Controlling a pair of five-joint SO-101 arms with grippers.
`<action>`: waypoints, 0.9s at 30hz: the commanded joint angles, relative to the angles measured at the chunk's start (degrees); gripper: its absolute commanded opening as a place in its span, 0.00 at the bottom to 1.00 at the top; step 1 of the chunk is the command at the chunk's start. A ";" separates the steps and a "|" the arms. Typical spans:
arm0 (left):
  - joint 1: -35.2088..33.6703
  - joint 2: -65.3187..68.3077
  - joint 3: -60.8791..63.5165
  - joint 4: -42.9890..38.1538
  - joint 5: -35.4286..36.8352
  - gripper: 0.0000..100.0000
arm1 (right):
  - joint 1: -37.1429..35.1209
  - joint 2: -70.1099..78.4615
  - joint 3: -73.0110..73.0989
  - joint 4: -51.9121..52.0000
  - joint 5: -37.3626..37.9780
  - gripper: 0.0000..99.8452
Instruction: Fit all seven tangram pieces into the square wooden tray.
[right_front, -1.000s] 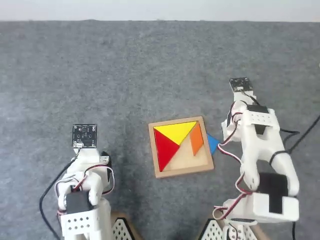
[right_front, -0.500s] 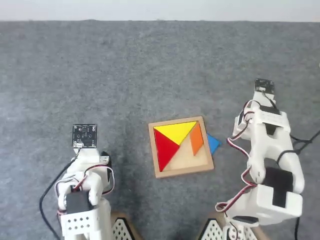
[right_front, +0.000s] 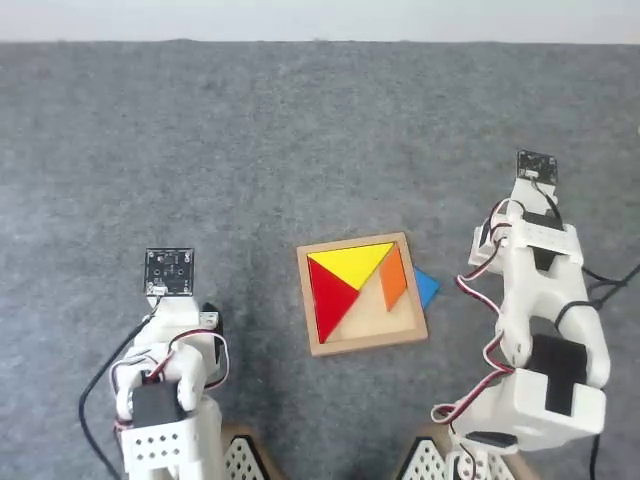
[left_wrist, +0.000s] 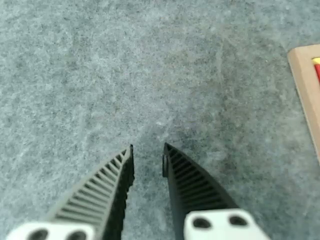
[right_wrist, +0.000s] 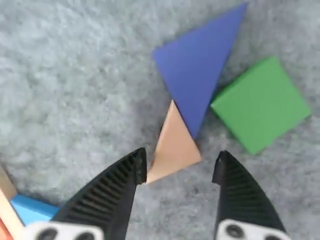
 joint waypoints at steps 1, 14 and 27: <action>-0.26 -1.14 -0.75 0.18 -0.09 0.09 | 0.48 -0.22 -2.81 0.48 -0.44 0.11; -0.26 -1.14 -0.75 0.18 -0.09 0.09 | 0.66 -1.10 -4.92 5.41 -0.18 0.08; -0.26 -1.14 -0.75 0.18 -0.09 0.09 | -2.95 3.38 -16.44 9.80 9.85 0.24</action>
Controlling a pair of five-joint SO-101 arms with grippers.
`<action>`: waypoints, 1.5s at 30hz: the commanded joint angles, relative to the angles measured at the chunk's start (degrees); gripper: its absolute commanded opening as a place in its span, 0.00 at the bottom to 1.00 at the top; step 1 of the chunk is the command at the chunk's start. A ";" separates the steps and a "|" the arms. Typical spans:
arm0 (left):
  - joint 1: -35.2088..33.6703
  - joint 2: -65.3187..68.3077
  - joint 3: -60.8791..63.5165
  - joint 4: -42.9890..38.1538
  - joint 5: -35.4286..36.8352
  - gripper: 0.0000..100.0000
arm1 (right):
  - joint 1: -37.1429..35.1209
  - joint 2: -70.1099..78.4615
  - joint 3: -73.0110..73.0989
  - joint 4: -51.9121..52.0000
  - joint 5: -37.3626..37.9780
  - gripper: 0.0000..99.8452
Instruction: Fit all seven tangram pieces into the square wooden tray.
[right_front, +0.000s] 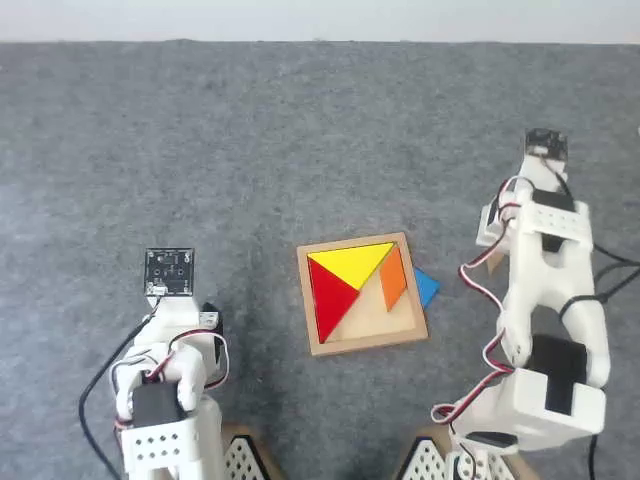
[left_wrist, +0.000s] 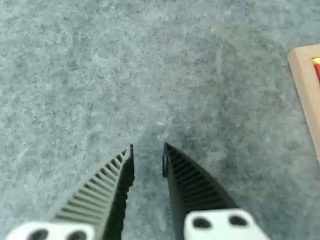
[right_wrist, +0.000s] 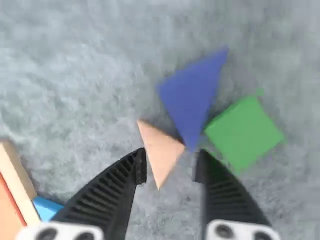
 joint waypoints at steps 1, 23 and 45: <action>-0.26 -1.14 -0.75 0.18 -0.09 0.09 | -2.68 3.91 -5.63 1.89 6.42 0.26; -0.26 -1.14 -0.75 0.18 -0.09 0.09 | -10.86 14.64 -7.65 10.15 12.48 0.11; -0.26 -1.14 -0.75 0.18 -0.09 0.09 | -12.79 -9.89 5.19 11.12 12.13 0.08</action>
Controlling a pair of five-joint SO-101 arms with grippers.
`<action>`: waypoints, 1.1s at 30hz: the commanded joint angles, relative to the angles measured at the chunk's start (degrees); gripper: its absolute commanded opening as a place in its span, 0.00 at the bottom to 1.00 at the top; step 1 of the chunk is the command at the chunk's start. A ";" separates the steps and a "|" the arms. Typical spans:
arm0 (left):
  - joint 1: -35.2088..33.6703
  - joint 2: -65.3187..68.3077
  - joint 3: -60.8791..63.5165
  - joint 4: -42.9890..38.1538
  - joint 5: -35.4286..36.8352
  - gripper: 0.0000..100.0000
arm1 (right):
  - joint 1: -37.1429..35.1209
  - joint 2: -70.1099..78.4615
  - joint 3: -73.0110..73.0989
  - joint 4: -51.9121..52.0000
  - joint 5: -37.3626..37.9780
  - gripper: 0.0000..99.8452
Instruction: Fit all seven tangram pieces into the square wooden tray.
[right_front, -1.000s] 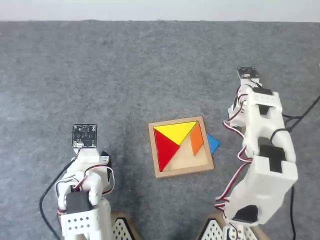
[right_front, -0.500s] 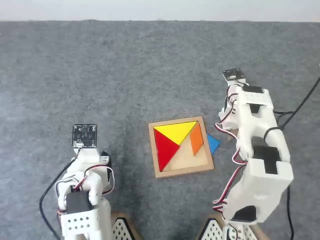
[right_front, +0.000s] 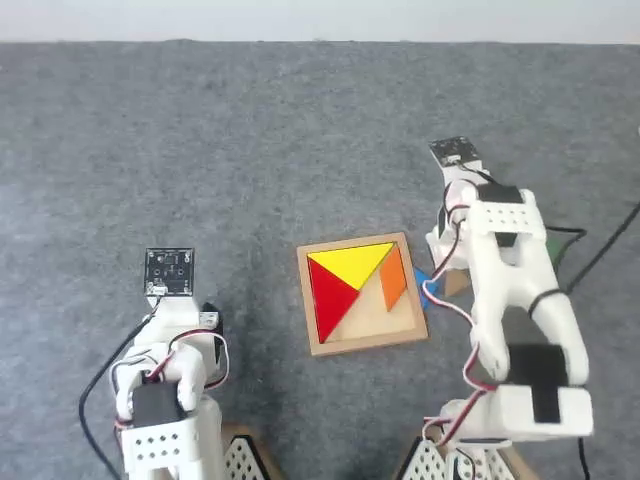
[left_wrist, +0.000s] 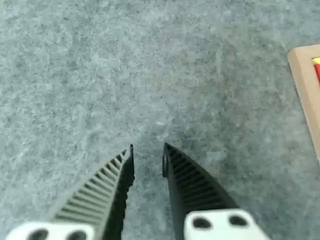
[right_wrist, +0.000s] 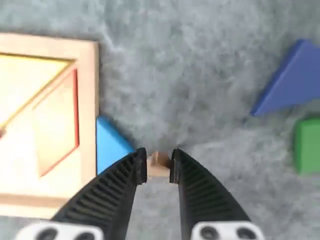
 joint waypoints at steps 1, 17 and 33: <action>-0.26 -1.14 -0.75 0.18 -0.09 0.09 | -0.84 -4.97 1.85 0.22 0.97 0.08; -0.26 -1.14 -0.75 0.18 -0.09 0.09 | -0.57 -14.37 17.85 -2.68 4.57 0.08; -0.26 -1.14 -0.75 0.18 -0.09 0.09 | -0.84 -23.69 26.55 1.98 13.45 0.20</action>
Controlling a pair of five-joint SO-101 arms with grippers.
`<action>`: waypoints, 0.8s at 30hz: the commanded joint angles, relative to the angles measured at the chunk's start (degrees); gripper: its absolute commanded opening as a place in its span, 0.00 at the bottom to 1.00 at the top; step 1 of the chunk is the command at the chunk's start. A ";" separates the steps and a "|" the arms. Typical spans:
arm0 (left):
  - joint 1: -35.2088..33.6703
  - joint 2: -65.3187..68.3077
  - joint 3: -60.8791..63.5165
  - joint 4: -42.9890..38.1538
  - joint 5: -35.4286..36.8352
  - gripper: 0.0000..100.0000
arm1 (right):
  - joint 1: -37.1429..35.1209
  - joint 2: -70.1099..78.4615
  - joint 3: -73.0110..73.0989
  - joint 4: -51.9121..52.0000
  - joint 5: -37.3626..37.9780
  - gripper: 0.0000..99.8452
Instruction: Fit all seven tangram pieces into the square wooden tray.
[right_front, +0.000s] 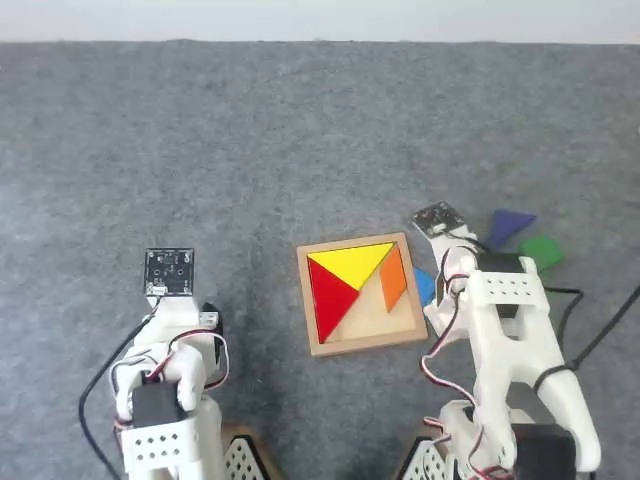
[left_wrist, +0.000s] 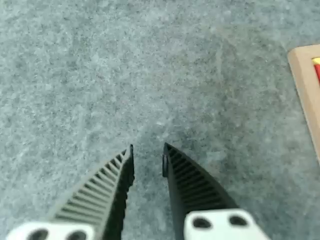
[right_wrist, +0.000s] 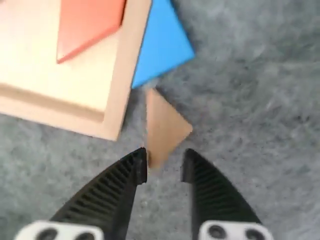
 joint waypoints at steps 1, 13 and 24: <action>-0.26 -1.14 -0.75 0.18 -0.09 0.09 | -0.40 -2.07 -0.70 0.84 2.73 0.23; -0.26 -1.14 -0.75 0.18 -0.09 0.09 | -6.73 -1.36 -1.49 -2.42 3.08 0.33; -0.26 -1.14 -0.75 0.18 -0.09 0.09 | -6.20 -1.19 -1.41 -3.82 3.60 0.33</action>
